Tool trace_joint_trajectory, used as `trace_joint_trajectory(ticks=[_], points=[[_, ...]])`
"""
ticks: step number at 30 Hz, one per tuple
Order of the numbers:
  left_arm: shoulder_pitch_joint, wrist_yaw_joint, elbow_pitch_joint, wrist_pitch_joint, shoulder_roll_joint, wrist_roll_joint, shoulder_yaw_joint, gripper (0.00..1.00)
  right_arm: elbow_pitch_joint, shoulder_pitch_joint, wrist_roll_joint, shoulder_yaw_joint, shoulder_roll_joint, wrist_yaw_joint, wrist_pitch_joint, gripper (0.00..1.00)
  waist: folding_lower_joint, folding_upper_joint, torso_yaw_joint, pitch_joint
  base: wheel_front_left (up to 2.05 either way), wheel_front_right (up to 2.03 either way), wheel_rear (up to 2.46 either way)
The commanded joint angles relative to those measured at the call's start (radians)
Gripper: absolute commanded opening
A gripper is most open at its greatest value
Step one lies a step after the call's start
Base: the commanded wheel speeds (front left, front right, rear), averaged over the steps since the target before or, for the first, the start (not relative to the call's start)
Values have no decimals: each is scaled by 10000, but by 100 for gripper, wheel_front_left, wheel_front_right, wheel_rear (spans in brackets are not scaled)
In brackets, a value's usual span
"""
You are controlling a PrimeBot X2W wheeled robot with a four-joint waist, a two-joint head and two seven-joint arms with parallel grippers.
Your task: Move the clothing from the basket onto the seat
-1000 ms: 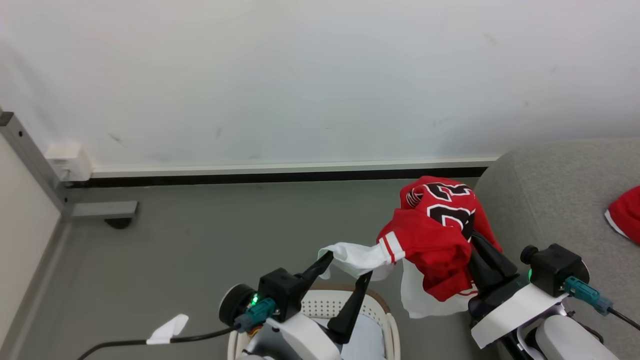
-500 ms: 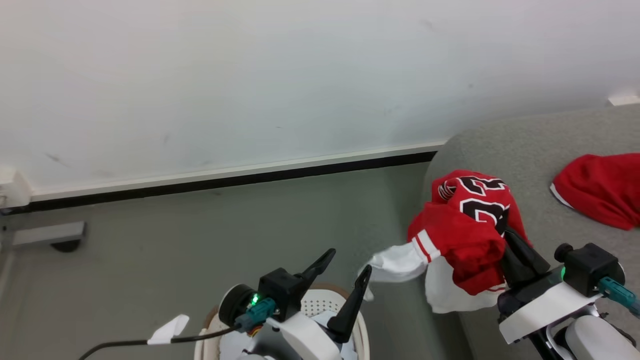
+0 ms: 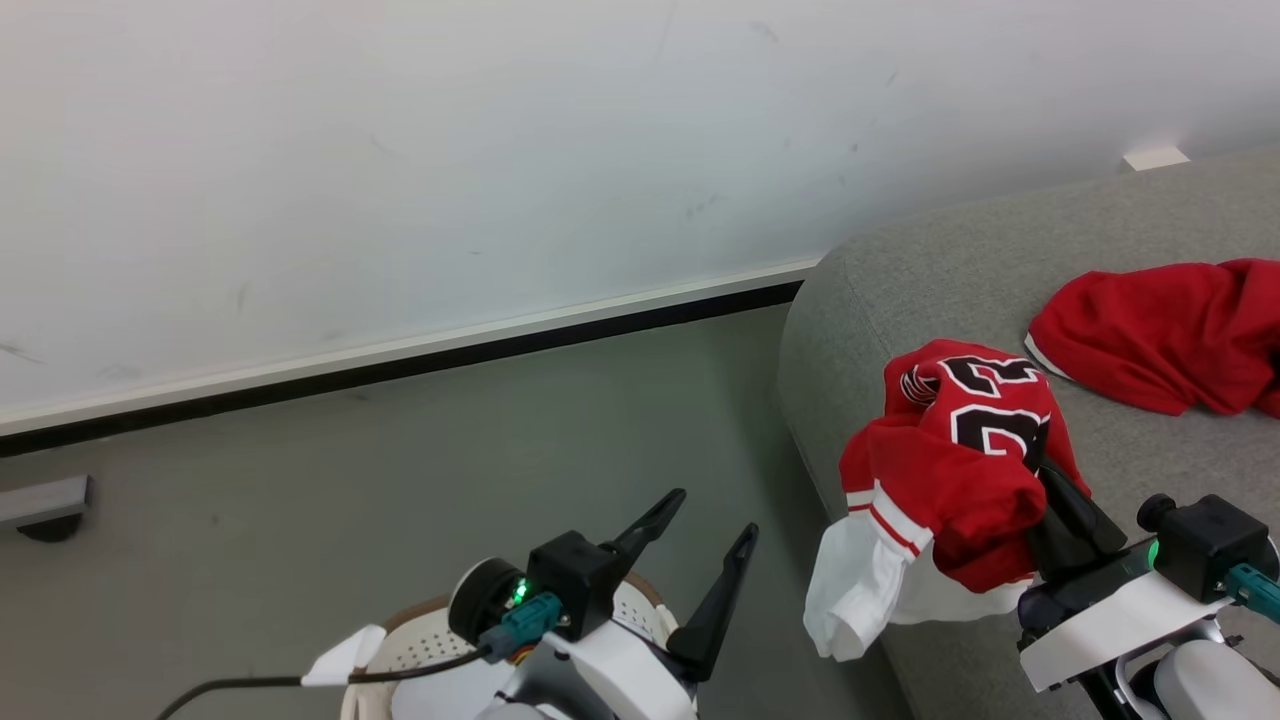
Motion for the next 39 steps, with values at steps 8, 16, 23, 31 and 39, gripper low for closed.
trace_joint_trajectory(ticks=[8, 16, 23, 31, 39], points=[[-139, 65, -202, 61, 94, -46, -104, 100, -86, 115, -167, -325, 11, -22, 0, 0, 0, -1, 51, 241, 0, 0, 0], [-873, -1, -741, 359, 288, 368, -244, 100, 76, -744, -609, -1506, 289, -22, -2, 0, 0, -1, 371, 1756, 0, 0, 0], [-2063, -216, -1275, 639, 374, 764, -294, 100, 1008, -2949, 29, -2790, -96, -22, 177, 0, 0, -1, 769, 3700, 0, 0, 0], [-3248, -332, -1648, 691, 403, 1129, -228, 100, 2654, -5782, -50, -5172, -1623, -22, 794, 0, 0, -1, 1216, 5669, 0, 0, 0], [-3631, -181, -1830, 527, 467, 1212, -15, 100, 5866, -7040, -1761, -8191, -2581, -22, 581, 0, 0, -1, 1552, 6617, 0, 0, 0]])
